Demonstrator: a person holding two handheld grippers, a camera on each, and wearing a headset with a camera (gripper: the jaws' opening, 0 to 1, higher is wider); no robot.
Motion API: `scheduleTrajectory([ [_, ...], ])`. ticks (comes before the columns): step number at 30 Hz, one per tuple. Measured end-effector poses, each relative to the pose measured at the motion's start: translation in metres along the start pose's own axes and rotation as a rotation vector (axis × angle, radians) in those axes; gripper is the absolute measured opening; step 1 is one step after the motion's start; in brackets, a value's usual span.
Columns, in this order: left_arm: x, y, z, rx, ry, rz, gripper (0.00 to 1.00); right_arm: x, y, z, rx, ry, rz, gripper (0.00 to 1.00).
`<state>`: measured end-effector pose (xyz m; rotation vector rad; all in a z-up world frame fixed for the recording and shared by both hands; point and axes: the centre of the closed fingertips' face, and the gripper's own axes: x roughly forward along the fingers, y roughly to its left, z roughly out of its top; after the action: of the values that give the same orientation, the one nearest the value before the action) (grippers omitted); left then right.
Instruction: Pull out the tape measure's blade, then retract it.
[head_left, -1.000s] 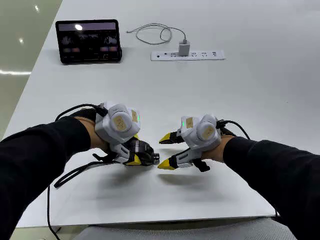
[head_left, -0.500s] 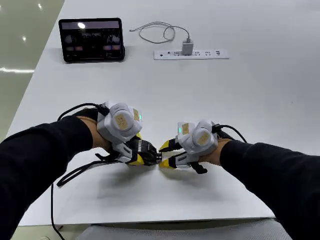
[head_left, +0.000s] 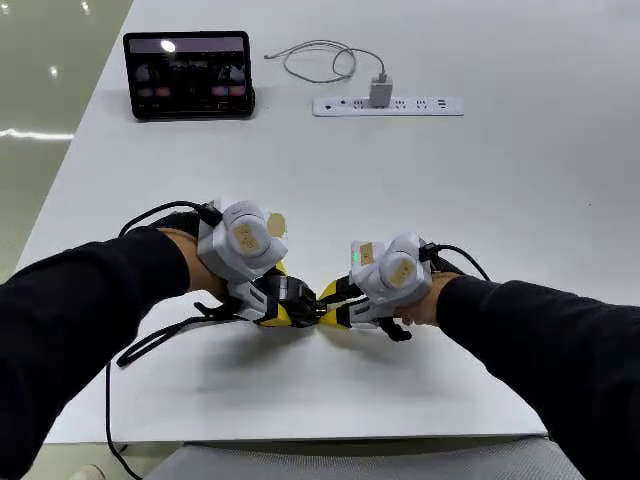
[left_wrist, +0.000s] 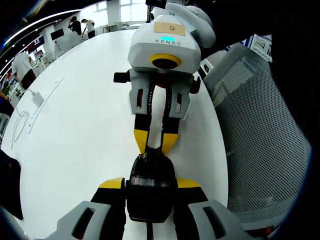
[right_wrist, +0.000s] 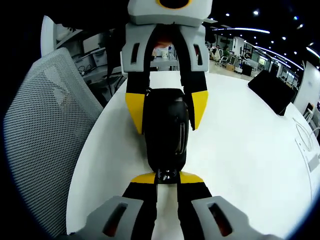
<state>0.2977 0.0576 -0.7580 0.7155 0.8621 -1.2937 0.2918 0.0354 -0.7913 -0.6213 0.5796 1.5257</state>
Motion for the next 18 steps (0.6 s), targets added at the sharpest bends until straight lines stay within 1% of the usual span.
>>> scheduleTrajectory([
  [3, 0.0, 0.0, 0.001, 0.002, 0.007, 0.002, 0.32, -0.002, 0.001, -0.001, 0.0, 0.011, 0.005, 0.09],
  [10, -0.001, -0.001, 0.001, -0.004, -0.004, 0.006, 0.32, -0.004, 0.001, -0.002, 0.0, 0.021, 0.012, 0.09],
  [18, -0.001, -0.003, 0.002, -0.009, -0.007, 0.01, 0.32, -0.012, 0.001, -0.012, 0.002, 0.034, 0.014, 0.09],
])
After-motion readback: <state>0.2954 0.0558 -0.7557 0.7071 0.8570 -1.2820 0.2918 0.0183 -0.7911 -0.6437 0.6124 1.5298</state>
